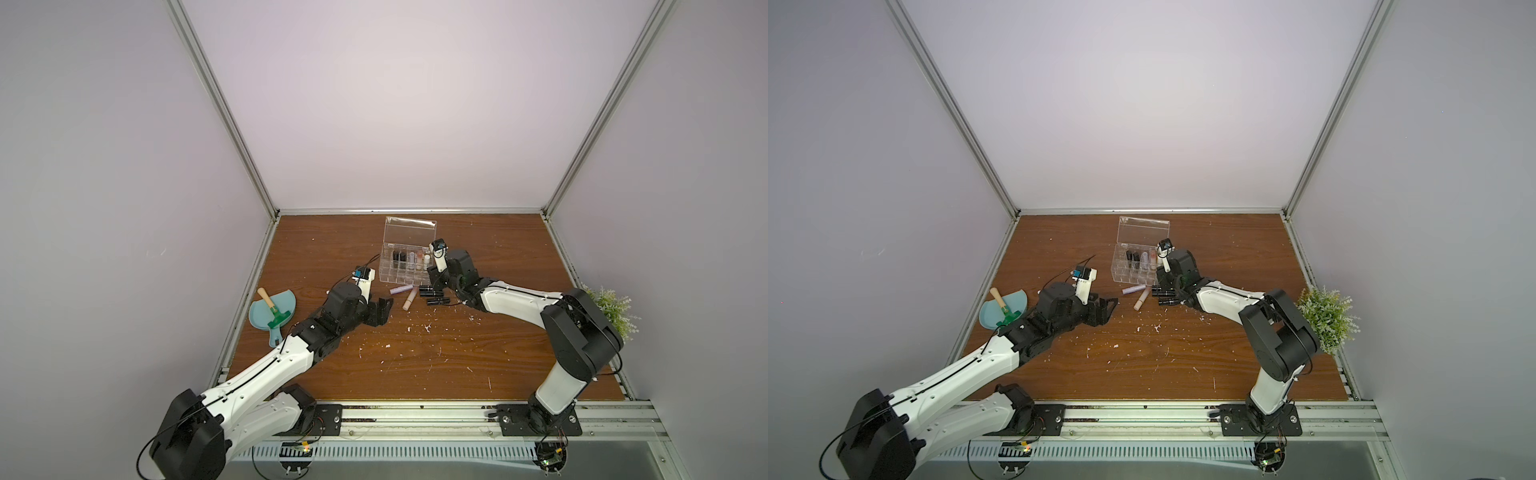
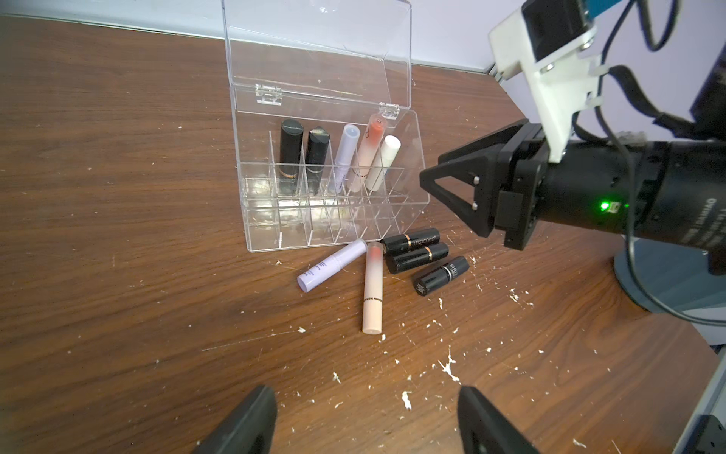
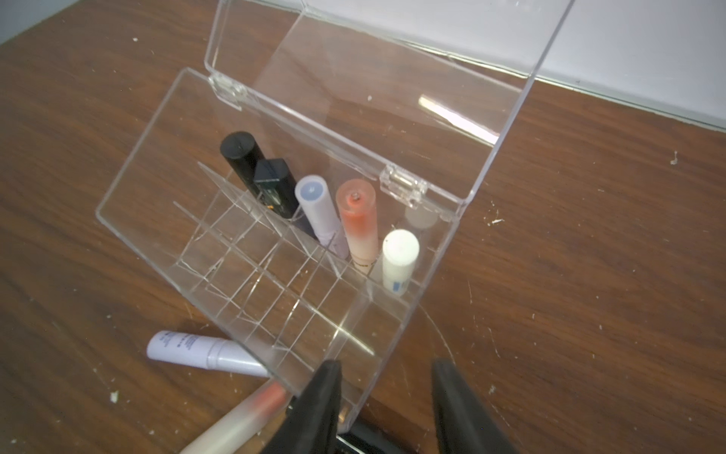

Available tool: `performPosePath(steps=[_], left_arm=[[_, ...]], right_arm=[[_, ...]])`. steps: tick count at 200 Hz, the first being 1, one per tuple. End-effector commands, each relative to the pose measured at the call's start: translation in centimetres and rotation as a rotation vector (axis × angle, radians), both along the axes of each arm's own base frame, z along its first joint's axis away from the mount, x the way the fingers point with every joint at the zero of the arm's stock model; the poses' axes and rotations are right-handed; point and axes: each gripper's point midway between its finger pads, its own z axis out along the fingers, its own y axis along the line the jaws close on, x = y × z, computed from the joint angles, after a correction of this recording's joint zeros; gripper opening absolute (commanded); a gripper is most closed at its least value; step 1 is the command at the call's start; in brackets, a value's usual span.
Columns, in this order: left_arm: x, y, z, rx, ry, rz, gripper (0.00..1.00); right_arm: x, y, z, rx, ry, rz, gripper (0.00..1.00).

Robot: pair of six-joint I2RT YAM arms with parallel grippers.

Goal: Arrange the lipsticks in the organizer
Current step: Pick up the lipstick at the center of the board.

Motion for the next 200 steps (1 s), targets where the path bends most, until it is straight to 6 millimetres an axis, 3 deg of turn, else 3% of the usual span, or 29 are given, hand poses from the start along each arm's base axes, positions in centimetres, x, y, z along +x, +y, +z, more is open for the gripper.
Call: performPosePath(steps=[1,58,101,142,171,200], left_arm=[[0.2,0.3,0.7,-0.007,-0.009,0.012,0.77],[0.1,0.4,0.6,-0.008,-0.009,0.013,0.77],[0.1,0.3,0.4,-0.004,-0.005,0.007,0.77],[0.3,-0.3,-0.5,0.005,0.026,-0.011,0.77],[0.4,-1.0,-1.6,0.021,0.064,-0.041,0.77],[0.5,-1.7,-3.1,0.047,0.106,-0.069,0.77]], right_arm=[[1.1,0.3,2.4,0.047,-0.047,-0.015,0.45],[1.8,-0.5,0.3,0.009,0.006,-0.047,0.45],[2.3,-2.0,0.0,0.014,0.018,-0.072,0.45],[2.2,-2.1,0.0,0.016,0.018,-0.068,0.45],[2.0,-1.9,0.7,0.034,0.006,-0.055,0.44],[1.1,-1.7,3.3,0.092,-0.036,-0.028,0.45]])
